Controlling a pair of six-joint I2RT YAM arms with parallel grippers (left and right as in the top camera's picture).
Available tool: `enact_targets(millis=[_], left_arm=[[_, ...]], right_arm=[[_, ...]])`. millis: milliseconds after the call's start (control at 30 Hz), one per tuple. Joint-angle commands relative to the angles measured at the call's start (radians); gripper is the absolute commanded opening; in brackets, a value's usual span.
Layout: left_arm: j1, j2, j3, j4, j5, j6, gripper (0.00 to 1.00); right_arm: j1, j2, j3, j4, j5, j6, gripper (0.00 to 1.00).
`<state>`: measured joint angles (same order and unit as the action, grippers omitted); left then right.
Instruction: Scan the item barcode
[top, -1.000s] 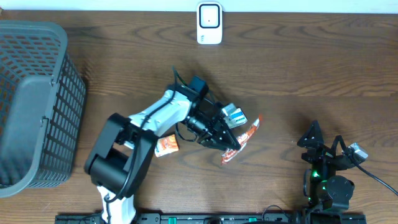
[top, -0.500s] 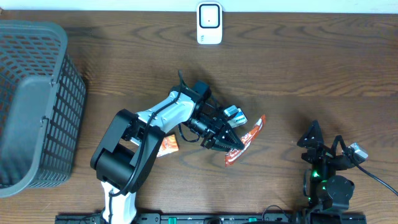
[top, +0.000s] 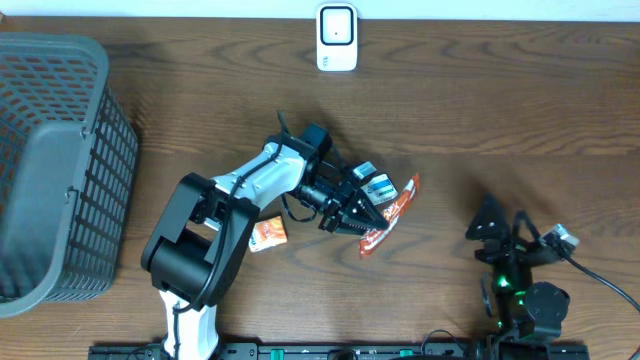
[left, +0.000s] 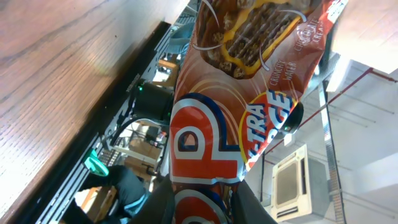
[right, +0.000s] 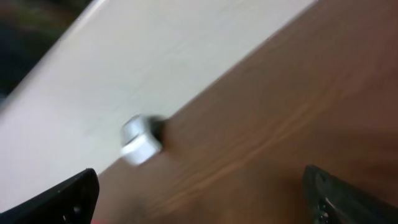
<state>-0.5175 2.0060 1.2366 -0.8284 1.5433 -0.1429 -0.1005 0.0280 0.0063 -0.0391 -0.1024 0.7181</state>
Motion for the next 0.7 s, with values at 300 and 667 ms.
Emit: enact_targets(millis=[300, 667], left_arm=[[0.005, 0.003, 0.004, 0.001, 0.016, -0.037, 0.07], [0.005, 0.003, 0.004, 0.001, 0.016, -0.104, 0.08]], right_arm=[[-0.011, 0.008, 0.001, -0.010, -0.426, 0.727, 0.99], [-0.011, 0.018, 0.000, -0.006, -0.423, 0.619, 0.60]])
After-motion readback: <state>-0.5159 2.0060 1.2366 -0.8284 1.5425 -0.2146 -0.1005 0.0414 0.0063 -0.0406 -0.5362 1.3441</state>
